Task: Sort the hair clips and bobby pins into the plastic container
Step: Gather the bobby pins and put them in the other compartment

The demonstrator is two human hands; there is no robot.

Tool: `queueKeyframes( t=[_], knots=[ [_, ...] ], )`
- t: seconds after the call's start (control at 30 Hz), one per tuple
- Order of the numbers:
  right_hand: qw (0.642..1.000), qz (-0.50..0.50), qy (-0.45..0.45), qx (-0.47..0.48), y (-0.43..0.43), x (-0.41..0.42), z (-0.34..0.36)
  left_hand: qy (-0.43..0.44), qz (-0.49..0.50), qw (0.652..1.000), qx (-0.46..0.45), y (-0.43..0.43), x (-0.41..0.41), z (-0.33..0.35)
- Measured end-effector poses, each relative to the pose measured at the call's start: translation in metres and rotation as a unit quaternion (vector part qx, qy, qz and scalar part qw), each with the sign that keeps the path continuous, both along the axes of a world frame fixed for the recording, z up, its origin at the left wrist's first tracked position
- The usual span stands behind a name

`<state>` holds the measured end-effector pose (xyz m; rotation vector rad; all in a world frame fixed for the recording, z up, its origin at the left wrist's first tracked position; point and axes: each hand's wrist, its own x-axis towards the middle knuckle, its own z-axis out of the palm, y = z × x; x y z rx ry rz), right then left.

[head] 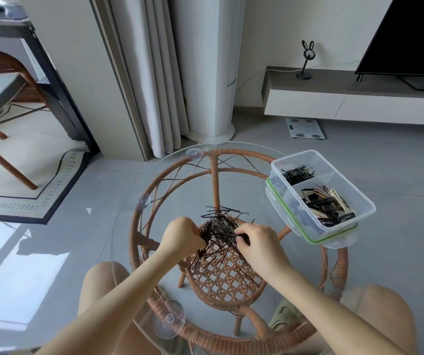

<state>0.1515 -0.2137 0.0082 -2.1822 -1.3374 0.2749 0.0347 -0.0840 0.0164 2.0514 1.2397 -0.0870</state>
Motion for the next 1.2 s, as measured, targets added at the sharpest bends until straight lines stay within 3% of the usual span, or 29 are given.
queueKeyframes(
  t=[0.33, 0.53, 0.73, 0.83, 0.93, 1.07, 1.2],
  knots=[
    [0.998, -0.027, 0.026, 0.056, -0.020, 0.032, 0.055, -0.062, 0.035, 0.996, -0.059, 0.002, -0.006, 0.023],
    [0.990, -0.101, 0.016, 0.097, -0.017, 0.099, 0.081, -0.087, 0.057, 0.993, -0.061, 0.009, -0.011, 0.037],
    [0.990, -0.096, -0.096, -0.039, 0.012, 0.179, 0.081, -0.095, 0.054, 0.992, -0.062, 0.016, -0.013, 0.051],
    [0.982, -0.010, -0.132, -0.137, 0.033, 0.198, 0.078, -0.109, 0.055, 0.990, -0.068, 0.020, -0.010, 0.060],
    [0.968, 0.054, -0.108, -0.218, 0.048, 0.203, 0.069, -0.132, 0.058, 0.987, -0.076, 0.022, 0.000, 0.071],
    [0.965, 0.057, -0.086, -0.242, 0.051, 0.208, 0.065, -0.146, 0.033, 0.986, -0.072, 0.026, 0.026, 0.088],
    [0.979, 0.009, -0.094, -0.182, 0.037, 0.218, 0.069, -0.169, -0.016, 0.985, -0.042, 0.030, 0.073, 0.105]
  ],
)
